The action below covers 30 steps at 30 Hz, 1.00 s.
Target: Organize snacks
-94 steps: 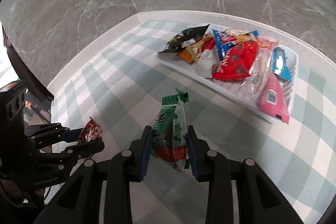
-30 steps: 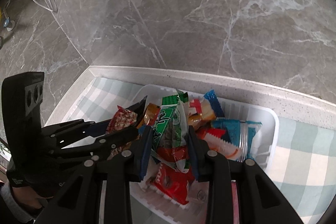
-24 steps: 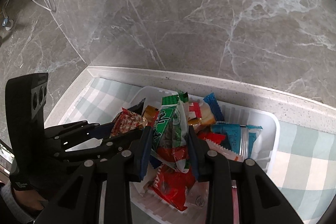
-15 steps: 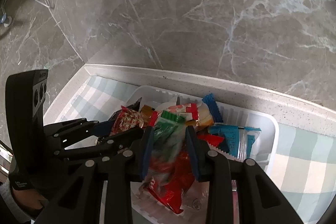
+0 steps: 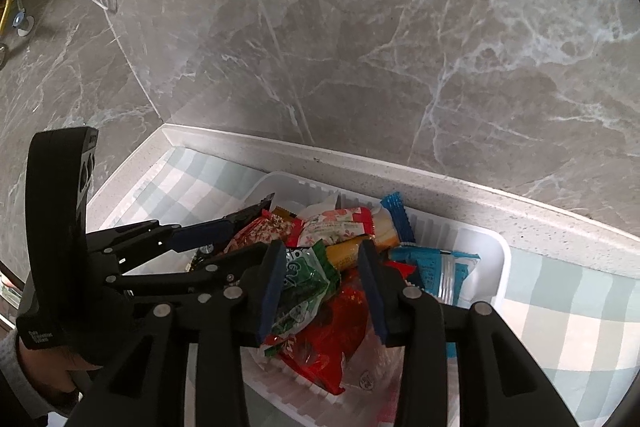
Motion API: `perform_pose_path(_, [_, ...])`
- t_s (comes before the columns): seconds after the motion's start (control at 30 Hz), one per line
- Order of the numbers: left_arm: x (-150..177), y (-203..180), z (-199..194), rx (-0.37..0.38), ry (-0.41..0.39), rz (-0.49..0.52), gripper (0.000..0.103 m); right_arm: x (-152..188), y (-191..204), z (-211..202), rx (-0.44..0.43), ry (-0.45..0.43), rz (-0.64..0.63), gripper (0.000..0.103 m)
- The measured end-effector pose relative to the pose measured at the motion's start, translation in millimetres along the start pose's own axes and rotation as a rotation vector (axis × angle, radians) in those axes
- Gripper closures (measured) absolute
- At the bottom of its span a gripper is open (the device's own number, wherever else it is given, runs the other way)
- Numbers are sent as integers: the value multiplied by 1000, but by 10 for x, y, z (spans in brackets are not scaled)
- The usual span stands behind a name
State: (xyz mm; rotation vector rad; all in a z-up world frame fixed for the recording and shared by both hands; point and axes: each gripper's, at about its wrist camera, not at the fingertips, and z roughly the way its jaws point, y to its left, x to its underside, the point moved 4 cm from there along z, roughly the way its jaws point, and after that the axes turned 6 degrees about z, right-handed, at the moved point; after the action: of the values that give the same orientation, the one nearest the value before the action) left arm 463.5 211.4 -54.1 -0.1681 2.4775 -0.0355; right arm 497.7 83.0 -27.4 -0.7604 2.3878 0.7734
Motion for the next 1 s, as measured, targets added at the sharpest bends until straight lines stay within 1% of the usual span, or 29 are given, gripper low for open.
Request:
perform_pose_path(0.2, [38, 4, -192, 3, -20, -16, 55, 34, 46, -140, 8, -15, -12, 59])
perform_pose_path(0.27, [62, -2, -275, 7, -28, -24, 53, 45, 64, -184, 7, -18, -13, 58])
perform_pose_path(0.3, [70, -3, -316, 9, -32, -27, 50, 51, 71, -211, 7, -21, -12, 57])
perform_pose_path(0.4, [103, -13, -452, 14, -43, -37, 48, 74, 101, -306, 11, -31, -13, 50])
perform_pose_path(0.5, [158, -27, -602, 19, -53, -51, 44, 99, 147, -414, 13, -42, -19, 48])
perform_pose_path(0.57, [197, -40, -693, 21, -56, -60, 41, 115, 182, -498, 18, -51, -26, 44])
perform_pose_path(0.63, [255, -71, -817, 26, -62, -66, 24, 137, 222, -608, 23, -67, -33, 40])
perform_pose_path(0.67, [273, -83, -859, 27, -66, -66, 21, 145, 231, -645, 25, -71, -34, 38])
perform_pose_path(0.73, [324, -119, -978, 22, -79, -64, 14, 180, 265, -774, 33, -90, -34, 28])
perform_pose_path(0.77, [358, -152, -1061, 18, -83, -58, 11, 195, 272, -836, 34, -101, -32, 26])
perform_pose_path(0.8, [383, -173, -1116, 15, -88, -54, 7, 211, 278, -898, 34, -111, -27, 19])
perform_pose_path(0.83, [417, -202, -1194, 11, -98, -50, 6, 232, 278, -970, 36, -120, -19, 11])
perform_pose_path(0.87, [448, -234, -1265, 9, -104, -47, 6, 249, 275, -1021, 39, -129, -13, 7])
perform_pose_path(1.0, [567, -363, -1470, 4, -119, -28, 3, 400, 242, -1285, 32, -145, 30, 2])
